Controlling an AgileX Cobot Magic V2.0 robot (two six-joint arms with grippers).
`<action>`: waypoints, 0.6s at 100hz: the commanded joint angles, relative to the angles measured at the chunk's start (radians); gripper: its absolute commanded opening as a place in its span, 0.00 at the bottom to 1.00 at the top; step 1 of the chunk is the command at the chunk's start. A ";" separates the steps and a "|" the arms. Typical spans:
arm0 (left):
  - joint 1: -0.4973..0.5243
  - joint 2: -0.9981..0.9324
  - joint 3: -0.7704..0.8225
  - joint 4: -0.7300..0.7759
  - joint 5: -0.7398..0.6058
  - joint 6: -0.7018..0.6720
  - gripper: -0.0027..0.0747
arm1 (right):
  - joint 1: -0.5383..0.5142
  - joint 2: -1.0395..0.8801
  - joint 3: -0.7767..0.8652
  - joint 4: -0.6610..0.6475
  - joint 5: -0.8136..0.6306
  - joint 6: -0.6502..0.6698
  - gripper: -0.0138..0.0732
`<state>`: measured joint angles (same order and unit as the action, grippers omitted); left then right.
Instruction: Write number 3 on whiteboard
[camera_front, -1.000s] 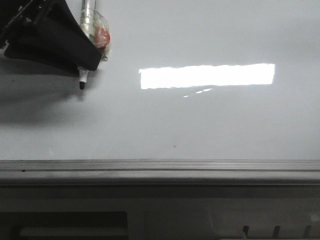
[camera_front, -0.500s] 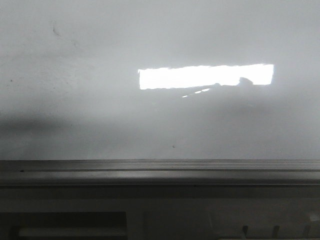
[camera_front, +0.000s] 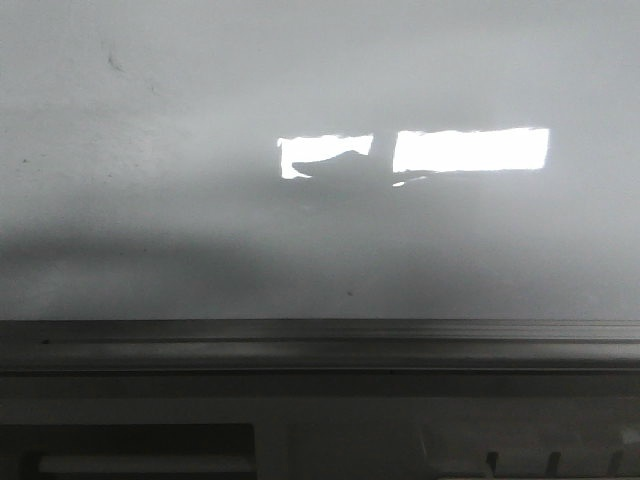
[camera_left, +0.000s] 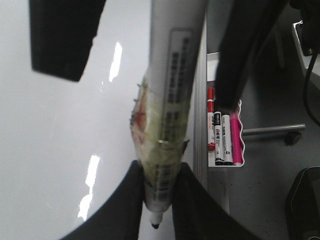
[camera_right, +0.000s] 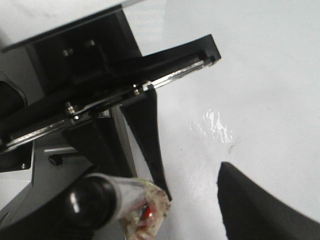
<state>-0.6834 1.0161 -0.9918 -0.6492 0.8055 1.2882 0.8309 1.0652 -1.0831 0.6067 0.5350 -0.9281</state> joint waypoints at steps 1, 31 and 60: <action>-0.008 -0.018 -0.035 -0.040 -0.023 -0.001 0.01 | 0.004 0.010 -0.034 0.032 -0.076 -0.010 0.62; -0.008 -0.027 -0.035 -0.097 -0.025 -0.008 0.05 | 0.004 0.053 -0.034 0.058 0.004 -0.010 0.09; 0.014 -0.104 -0.035 -0.072 -0.108 -0.219 0.72 | 0.004 0.053 -0.034 0.058 -0.161 -0.010 0.09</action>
<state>-0.6814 0.9561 -0.9895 -0.6935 0.7659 1.1536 0.8392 1.1321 -1.0889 0.6338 0.4975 -0.9441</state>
